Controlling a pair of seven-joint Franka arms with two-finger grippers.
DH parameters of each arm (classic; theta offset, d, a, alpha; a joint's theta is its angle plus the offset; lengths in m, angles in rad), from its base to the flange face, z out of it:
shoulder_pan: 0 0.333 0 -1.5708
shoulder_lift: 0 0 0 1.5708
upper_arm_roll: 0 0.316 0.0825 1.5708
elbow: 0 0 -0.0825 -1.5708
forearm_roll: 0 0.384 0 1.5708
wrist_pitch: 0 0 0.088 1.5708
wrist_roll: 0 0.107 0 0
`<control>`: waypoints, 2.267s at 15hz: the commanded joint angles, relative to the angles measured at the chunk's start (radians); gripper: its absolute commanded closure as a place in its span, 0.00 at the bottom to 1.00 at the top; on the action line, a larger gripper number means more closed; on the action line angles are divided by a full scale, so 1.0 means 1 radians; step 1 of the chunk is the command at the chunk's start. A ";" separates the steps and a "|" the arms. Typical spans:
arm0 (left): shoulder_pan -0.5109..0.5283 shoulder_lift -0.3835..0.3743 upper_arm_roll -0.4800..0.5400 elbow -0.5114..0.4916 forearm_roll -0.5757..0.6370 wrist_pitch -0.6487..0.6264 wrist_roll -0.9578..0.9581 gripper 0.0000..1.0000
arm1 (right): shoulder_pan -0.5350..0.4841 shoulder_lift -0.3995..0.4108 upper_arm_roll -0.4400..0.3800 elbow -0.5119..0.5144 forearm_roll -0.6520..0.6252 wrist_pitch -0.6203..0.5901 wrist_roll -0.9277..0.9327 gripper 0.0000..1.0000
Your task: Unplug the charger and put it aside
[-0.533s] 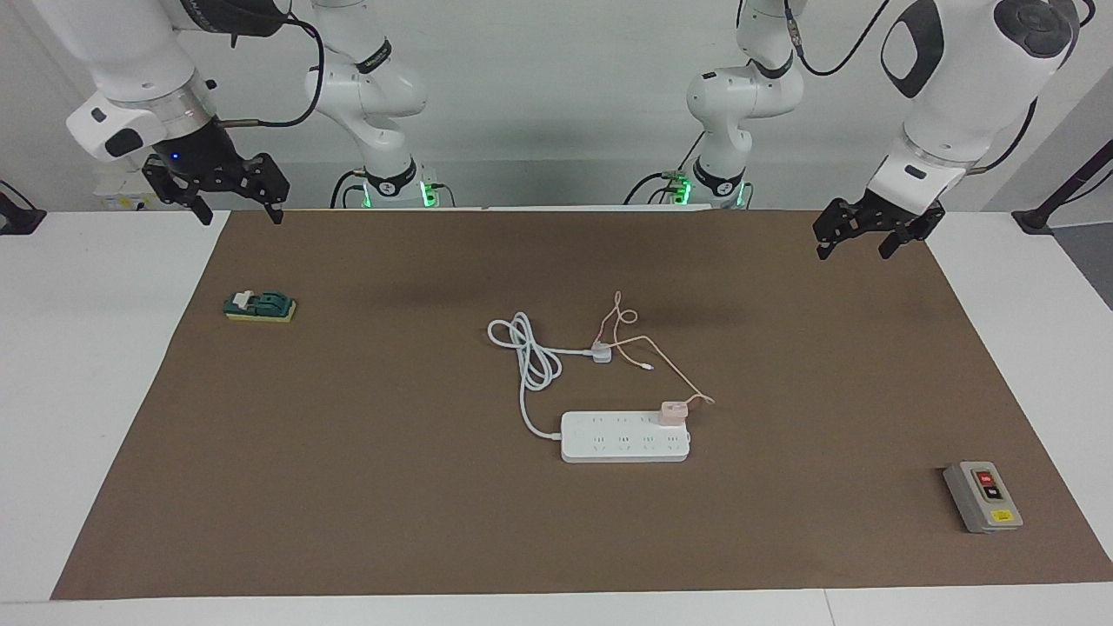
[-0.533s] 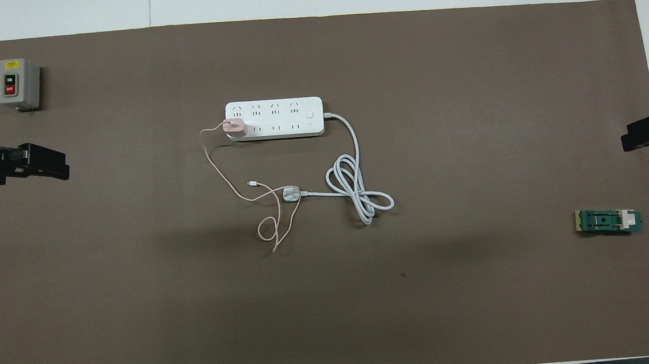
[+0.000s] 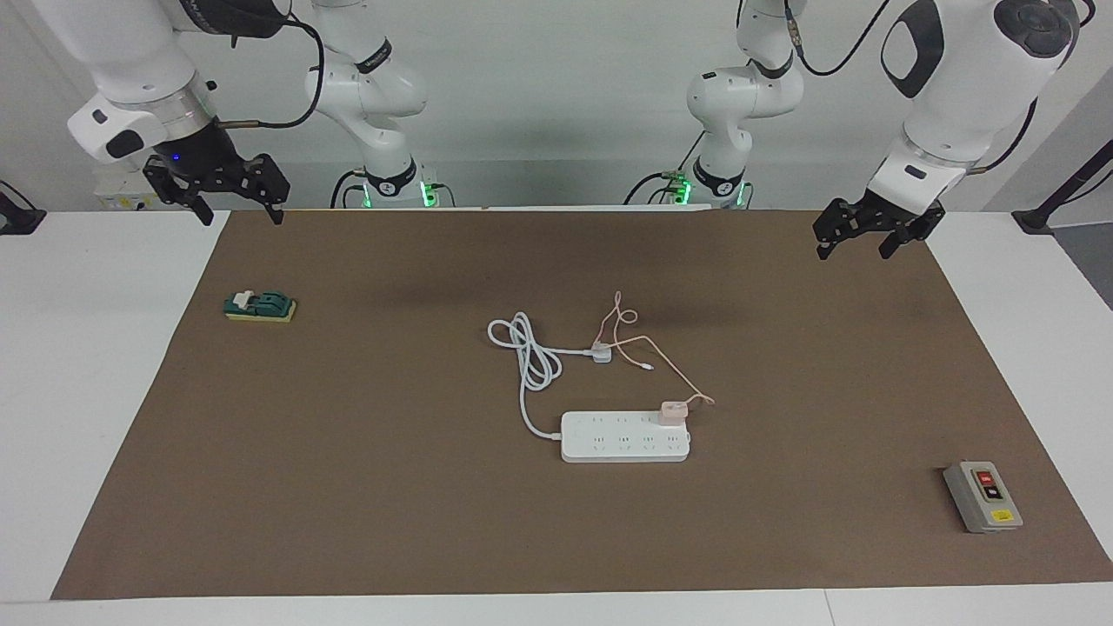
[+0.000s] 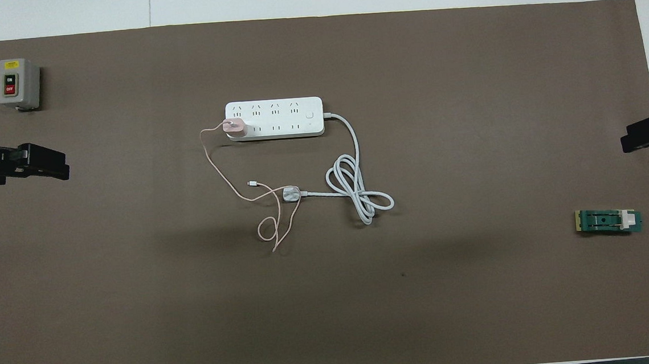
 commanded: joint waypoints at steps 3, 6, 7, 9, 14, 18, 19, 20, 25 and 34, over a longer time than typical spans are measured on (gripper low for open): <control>0.004 -0.031 0.001 -0.044 -0.004 0.018 0.037 0.00 | -0.011 -0.021 0.008 -0.023 0.001 -0.009 -0.005 0.00; 0.006 -0.026 0.002 -0.030 -0.004 0.001 0.009 0.00 | -0.018 -0.021 0.006 -0.023 -0.004 -0.008 -0.010 0.00; 0.012 -0.030 0.001 -0.035 -0.004 -0.002 -0.036 0.00 | -0.020 -0.021 0.006 -0.023 -0.004 0.001 -0.005 0.00; 0.012 -0.028 0.001 -0.034 -0.007 0.013 -0.179 0.00 | -0.011 -0.018 0.008 -0.031 -0.002 0.008 0.016 0.00; -0.004 0.016 -0.007 -0.021 -0.044 0.033 -0.515 0.00 | 0.080 0.011 0.012 -0.081 0.012 0.066 0.375 0.00; -0.106 0.151 -0.009 0.048 -0.040 0.043 -0.978 0.00 | 0.139 0.120 0.017 -0.055 0.143 0.106 0.675 0.00; -0.125 0.186 -0.010 0.064 -0.037 0.055 -1.090 0.00 | 0.165 0.144 0.015 -0.049 0.166 0.126 0.749 0.00; -0.151 0.220 -0.006 0.077 -0.036 0.085 -1.194 0.00 | 0.188 0.173 0.015 -0.045 0.188 0.141 0.839 0.00; -0.215 0.373 -0.002 0.121 -0.034 0.239 -1.674 0.00 | 0.296 0.331 0.015 0.037 0.378 0.297 1.235 0.00; -0.307 0.478 0.001 0.089 0.027 0.529 -1.944 0.00 | 0.423 0.686 0.015 0.264 0.727 0.515 1.609 0.00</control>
